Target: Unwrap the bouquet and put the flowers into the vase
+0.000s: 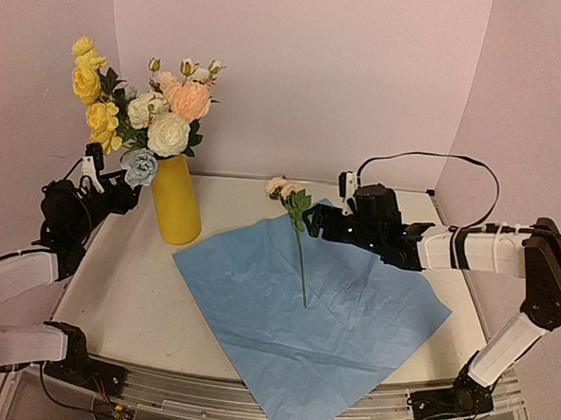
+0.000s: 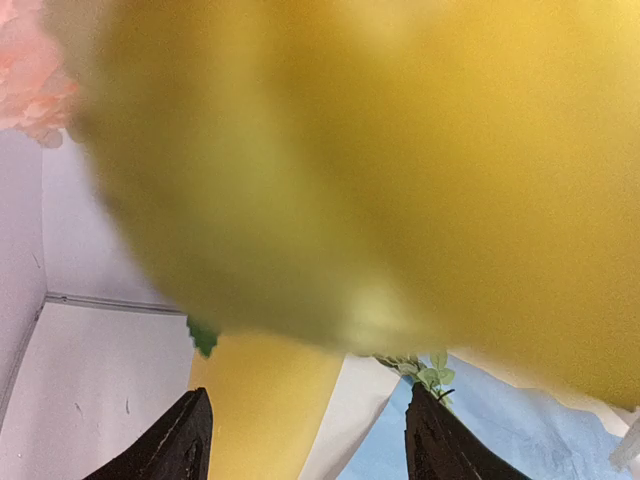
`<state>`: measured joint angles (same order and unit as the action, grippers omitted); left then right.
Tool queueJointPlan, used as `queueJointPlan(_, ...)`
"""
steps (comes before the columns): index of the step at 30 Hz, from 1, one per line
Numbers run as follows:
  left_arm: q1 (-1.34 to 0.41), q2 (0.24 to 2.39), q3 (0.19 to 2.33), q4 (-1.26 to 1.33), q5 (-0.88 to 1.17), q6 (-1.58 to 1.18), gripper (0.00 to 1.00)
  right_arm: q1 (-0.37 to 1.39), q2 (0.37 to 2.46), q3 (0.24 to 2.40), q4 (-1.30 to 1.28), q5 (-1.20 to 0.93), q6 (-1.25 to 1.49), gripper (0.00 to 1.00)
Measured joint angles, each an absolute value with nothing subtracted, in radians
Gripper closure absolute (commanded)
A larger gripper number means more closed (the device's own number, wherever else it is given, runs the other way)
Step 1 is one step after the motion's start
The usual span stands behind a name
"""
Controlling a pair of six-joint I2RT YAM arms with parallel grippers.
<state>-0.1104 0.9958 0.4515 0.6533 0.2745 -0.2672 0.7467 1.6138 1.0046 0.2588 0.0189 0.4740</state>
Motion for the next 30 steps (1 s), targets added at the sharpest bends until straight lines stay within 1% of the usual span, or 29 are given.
queueJointPlan(4, -0.110, 0.912, 0.400, 0.615, 0.246, -0.324, 0.31, 0.747, 1.729, 1.090, 0.169, 0.080, 0.496, 0.20)
queueJointPlan(8, -0.110, 0.835, 0.356, 0.564, 0.223, -0.354, 0.30, 0.747, 1.847, 1.193, 0.111, 0.110, 0.506, 0.24)
queueJointPlan(11, -0.110, 0.805, 0.345, 0.523, 0.206, -0.360, 0.30, 0.747, 1.925, 1.253, 0.081, 0.112, 0.506, 0.24)
queueJointPlan(16, -0.110, 0.822, 0.345, 0.503, 0.196, -0.358, 0.29, 0.747, 1.983, 1.295, 0.047, 0.111, 0.506, 0.24)
queueJointPlan(19, -0.110, 0.835, 0.345, 0.493, 0.192, -0.357, 0.29, 0.747, 2.005, 1.319, 0.039, 0.113, 0.506, 0.26)
queueJointPlan(20, -0.110, 0.837, 0.345, 0.492, 0.191, -0.358, 0.29, 0.747, 2.008, 1.323, 0.038, 0.113, 0.506, 0.29)
queueJointPlan(23, -0.110, 0.836, 0.345, 0.471, 0.185, -0.377, 0.29, 0.747, 2.037, 1.360, 0.022, 0.125, 0.506, 0.33)
queueJointPlan(30, -0.111, 0.785, 0.303, 0.397, 0.166, -0.504, 0.29, 0.747, 2.115, 1.435, -0.028, 0.164, 0.509, 0.40)
